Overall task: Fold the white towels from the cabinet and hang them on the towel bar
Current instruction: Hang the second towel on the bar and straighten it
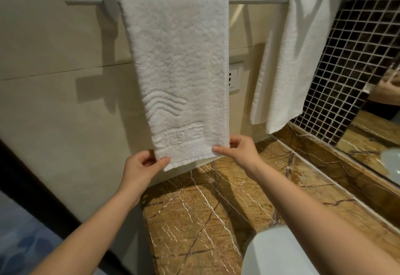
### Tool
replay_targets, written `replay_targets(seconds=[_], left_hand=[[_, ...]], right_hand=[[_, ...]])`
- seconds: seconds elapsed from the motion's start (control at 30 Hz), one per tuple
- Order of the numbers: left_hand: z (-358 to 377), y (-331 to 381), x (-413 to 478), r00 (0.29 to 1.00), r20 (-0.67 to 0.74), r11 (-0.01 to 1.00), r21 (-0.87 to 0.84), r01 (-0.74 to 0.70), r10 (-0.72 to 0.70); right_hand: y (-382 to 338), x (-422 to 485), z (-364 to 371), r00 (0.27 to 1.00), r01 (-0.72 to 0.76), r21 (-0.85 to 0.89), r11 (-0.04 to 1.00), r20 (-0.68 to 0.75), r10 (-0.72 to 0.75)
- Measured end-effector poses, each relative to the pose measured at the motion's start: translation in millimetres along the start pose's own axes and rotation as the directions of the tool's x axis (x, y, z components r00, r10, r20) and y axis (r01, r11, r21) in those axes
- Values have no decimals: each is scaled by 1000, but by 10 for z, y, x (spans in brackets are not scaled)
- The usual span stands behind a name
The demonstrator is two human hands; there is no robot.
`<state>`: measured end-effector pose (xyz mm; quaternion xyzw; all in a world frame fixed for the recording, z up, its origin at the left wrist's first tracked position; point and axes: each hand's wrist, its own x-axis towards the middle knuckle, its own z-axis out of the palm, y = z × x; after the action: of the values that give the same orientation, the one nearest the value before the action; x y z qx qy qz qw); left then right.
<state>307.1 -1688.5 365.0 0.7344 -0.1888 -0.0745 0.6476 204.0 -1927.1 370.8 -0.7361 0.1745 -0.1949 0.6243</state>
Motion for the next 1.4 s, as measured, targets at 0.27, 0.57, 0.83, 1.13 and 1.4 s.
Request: replay_targets(seconds=[0.27, 0.57, 0.83, 1.13, 1.4], left_hand=[[37, -92, -64, 999, 9, 990, -139, 36, -35], [230, -108, -225, 997, -24, 952, -299, 65, -76], [138, -89, -256, 993, -23, 967, -234, 104, -112], [-140, 741, -139, 967, -147, 976, 95, -197, 209], [-426, 1949, -35, 733, -35, 709, 288, -644, 680]], right_hand=[[43, -51, 34, 999, -37, 85, 996, -22, 39], [249, -329, 644, 938, -270, 156, 950, 266, 222], [145, -422, 1259, 900, -421, 554, 718, 355, 253], [-1, -474, 1284, 926, -377, 572, 728, 242, 289], [48, -458, 1252, 959, -282, 535, 797, 180, 219]])
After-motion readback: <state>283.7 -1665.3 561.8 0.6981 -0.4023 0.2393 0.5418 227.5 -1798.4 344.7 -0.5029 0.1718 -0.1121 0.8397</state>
